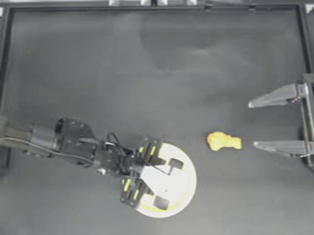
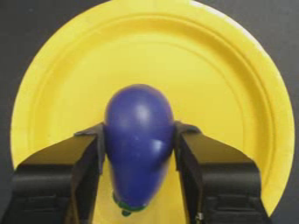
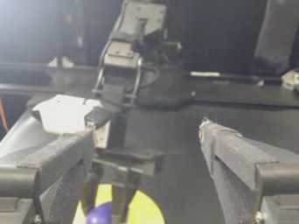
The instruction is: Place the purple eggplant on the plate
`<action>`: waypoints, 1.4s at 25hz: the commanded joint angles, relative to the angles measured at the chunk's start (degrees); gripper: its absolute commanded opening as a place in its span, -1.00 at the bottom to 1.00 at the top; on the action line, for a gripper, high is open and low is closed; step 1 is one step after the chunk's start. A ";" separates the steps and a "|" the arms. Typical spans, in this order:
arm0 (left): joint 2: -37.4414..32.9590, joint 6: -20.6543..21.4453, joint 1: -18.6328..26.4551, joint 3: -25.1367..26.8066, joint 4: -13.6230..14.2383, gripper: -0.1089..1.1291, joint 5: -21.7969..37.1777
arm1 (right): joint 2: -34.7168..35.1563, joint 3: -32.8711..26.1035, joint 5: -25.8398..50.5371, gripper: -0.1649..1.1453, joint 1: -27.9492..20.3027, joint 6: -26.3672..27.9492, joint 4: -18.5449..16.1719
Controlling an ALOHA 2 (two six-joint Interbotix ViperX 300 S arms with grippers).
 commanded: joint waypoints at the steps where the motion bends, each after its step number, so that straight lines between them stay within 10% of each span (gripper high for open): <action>1: -1.05 0.09 0.00 -1.58 -1.32 0.83 -0.26 | 0.35 -0.62 -0.35 0.76 0.00 0.00 0.18; 23: -10.28 0.53 2.81 0.09 -1.14 0.82 2.11 | 0.18 -0.44 -0.35 0.76 0.00 0.09 0.35; 35: -24.61 -0.53 4.75 12.04 -2.37 0.78 -6.77 | 0.18 -0.35 -0.35 0.76 0.00 0.00 0.79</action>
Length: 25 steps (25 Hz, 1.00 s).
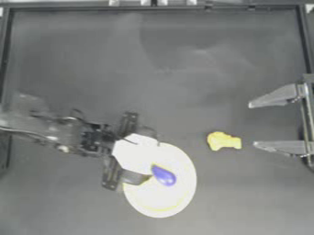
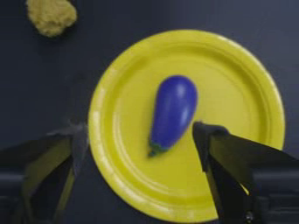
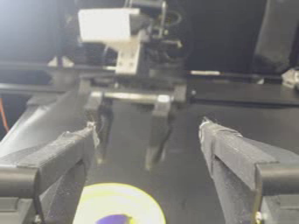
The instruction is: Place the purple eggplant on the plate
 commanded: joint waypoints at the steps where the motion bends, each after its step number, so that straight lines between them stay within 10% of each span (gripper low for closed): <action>1: -7.38 -0.53 1.23 3.52 -0.70 0.78 -3.08 | 0.18 -0.62 -0.35 0.76 0.00 -0.09 0.44; 25: -32.08 -3.34 7.29 27.42 -3.25 0.75 -21.36 | 0.18 -0.26 -0.35 0.76 -1.32 -0.18 0.79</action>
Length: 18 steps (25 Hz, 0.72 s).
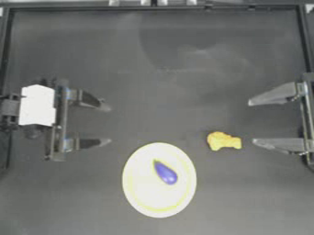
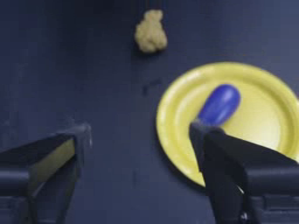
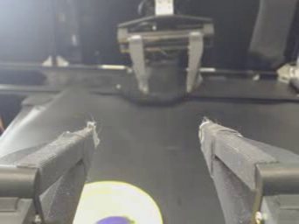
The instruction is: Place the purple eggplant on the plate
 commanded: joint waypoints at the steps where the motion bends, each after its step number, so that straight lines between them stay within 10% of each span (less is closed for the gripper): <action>1: -4.66 0.00 0.62 2.46 -1.32 0.75 -2.90 | 0.18 -0.62 -0.44 0.76 -0.18 -0.09 0.18; 18: -12.22 -0.09 2.46 12.04 -2.99 0.75 -9.76 | 0.18 0.00 -0.44 0.76 -1.76 0.09 0.26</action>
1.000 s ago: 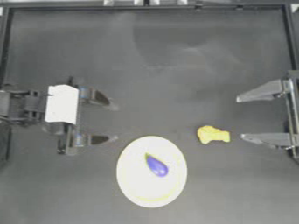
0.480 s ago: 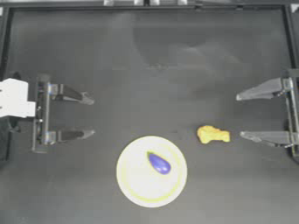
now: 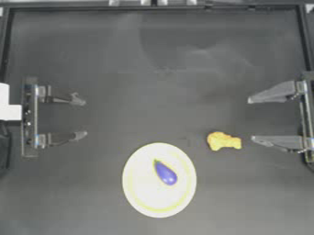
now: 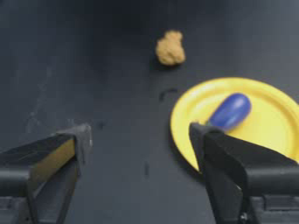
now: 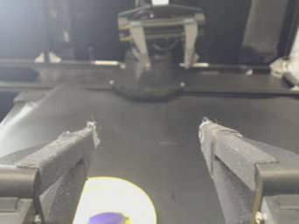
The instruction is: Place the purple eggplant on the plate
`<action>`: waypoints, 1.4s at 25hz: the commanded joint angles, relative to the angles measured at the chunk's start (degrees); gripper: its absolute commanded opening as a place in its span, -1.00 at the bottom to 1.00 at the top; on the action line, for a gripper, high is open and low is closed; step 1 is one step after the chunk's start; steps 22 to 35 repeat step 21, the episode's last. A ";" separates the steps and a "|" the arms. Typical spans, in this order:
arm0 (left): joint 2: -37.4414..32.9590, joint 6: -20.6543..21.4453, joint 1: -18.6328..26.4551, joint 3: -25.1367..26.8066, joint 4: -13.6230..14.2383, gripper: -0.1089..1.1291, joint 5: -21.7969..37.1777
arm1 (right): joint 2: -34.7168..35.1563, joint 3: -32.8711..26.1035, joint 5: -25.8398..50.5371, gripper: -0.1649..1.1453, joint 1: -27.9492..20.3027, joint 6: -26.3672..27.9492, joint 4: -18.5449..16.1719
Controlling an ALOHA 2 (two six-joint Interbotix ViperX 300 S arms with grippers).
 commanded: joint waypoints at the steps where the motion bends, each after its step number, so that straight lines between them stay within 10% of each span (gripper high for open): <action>1: -0.62 -0.09 0.09 0.26 -0.26 0.75 -1.14 | 0.18 -0.35 -0.44 0.76 -0.44 0.09 0.26; 35: -7.38 -0.09 0.09 5.45 -3.25 0.75 -1.41 | -0.70 0.88 -0.44 0.76 -0.97 0.09 0.79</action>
